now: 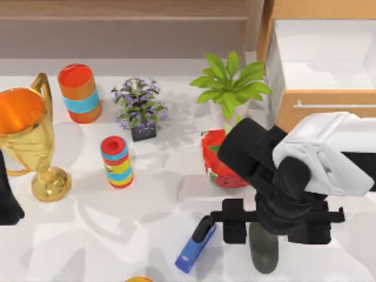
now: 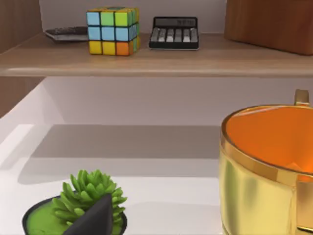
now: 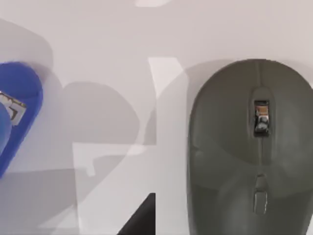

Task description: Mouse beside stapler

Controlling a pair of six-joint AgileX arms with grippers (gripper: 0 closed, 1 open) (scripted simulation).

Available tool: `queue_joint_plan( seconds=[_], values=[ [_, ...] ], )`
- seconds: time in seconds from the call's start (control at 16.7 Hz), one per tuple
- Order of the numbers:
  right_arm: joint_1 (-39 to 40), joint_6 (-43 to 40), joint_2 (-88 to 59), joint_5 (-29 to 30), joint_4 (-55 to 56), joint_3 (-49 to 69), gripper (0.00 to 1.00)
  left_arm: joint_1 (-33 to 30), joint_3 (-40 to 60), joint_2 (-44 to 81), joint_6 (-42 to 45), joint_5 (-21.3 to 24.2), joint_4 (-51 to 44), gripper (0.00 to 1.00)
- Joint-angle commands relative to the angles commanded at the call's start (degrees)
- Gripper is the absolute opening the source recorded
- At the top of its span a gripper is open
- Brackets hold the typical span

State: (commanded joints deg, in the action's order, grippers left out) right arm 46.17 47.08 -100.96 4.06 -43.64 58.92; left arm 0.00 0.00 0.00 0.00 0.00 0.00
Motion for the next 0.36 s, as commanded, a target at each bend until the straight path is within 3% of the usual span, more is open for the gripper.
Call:
queue_joint_plan(
  seconds=[0.36],
  values=[
    [0.0, 0.0, 0.0, 0.0, 0.0, 0.0, 1.0, 0.0, 0.0, 0.0, 0.0, 0.0, 0.0, 1.0]
  ],
)
